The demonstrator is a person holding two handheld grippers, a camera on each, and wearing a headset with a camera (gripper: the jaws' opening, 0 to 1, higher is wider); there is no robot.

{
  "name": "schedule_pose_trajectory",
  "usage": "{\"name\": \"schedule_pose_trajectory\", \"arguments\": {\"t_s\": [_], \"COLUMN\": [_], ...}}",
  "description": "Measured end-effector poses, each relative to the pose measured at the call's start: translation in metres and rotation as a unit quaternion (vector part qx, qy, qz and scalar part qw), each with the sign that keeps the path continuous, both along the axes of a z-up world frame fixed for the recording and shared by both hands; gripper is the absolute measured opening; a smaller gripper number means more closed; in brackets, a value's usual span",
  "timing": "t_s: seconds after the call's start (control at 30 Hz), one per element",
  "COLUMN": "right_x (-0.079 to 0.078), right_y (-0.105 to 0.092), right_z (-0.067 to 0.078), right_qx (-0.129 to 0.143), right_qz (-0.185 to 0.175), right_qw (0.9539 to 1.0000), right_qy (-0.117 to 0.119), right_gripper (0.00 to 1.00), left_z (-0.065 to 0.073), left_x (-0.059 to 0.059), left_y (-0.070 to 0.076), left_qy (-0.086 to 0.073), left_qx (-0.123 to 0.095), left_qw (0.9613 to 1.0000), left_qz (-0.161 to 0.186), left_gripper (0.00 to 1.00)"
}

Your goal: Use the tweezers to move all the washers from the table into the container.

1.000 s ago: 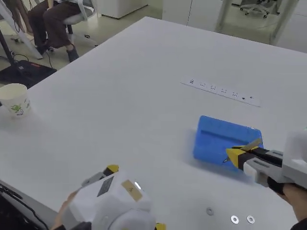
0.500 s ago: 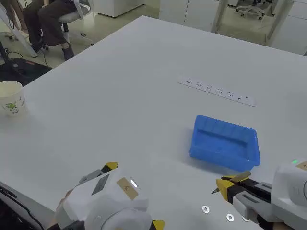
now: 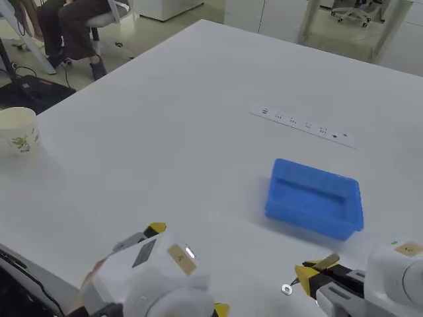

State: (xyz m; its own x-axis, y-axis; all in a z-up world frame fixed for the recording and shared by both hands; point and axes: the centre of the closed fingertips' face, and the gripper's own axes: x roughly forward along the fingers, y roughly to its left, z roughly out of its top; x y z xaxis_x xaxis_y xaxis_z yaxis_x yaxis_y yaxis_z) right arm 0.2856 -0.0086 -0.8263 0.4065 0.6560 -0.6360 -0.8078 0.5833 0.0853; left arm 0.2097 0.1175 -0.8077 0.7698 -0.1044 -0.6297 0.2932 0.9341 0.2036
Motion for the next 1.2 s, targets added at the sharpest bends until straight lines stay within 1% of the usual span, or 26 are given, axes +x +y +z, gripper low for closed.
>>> {"name": "schedule_pose_trajectory", "arguments": {"t_s": [0.3,0.37,0.53,0.73,0.87,0.93,0.97,1.0,1.07,1.2], "right_x": [-0.003,-0.004,-0.004,-0.003,-0.003,-0.004,-0.006,-0.005,-0.005,-0.003], "right_y": [0.002,0.001,0.001,0.003,0.004,0.004,0.002,0.003,0.003,0.004], "right_z": [-0.006,-0.008,-0.009,-0.009,-0.01,-0.011,-0.013,-0.011,-0.011,-0.011], "right_qx": [-0.006,-0.01,-0.01,-0.01,-0.009,-0.014,-0.022,-0.014,-0.015,-0.019], "right_qz": [0.005,0.006,0.006,0.007,0.009,0.011,0.013,0.014,0.011,0.016], "right_qw": [0.9999,0.9999,0.9999,0.9999,0.9999,0.9998,0.9997,0.9998,0.9998,0.9996], "right_qy": [0.008,0.007,0.008,0.001,0.0,-0.003,-0.001,-0.011,-0.007,-0.016], "right_gripper": [0.04,0.04,0.04,0.04,0.04,0.04,0.04,0.04,0.04,0.03], "left_z": [0.0,-0.001,-0.001,-0.002,-0.003,-0.004,-0.004,-0.004,-0.003,-0.004], "left_x": [0.0,0.0,-0.001,-0.001,-0.001,-0.001,-0.001,-0.001,-0.001,-0.001], "left_y": [0.0,0.0,0.0,0.001,0.0,0.0,0.001,0.001,0.001,0.001], "left_qy": [0.002,0.002,0.004,0.006,0.008,0.008,0.009,0.009,0.008,0.009], "left_qx": [0.0,-0.001,0.001,0.002,0.004,0.003,0.003,0.003,0.003,0.003], "left_qw": [1.0,1.0,1.0,1.0,1.0,1.0,1.0,1.0,1.0,1.0], "left_qz": [-0.001,-0.001,-0.001,0.0,-0.002,-0.001,-0.001,-0.001,0.0,0.0], "left_gripper": [0.83,0.83,0.83,0.82,0.82,0.82,0.82,0.82,0.82,0.82]}}
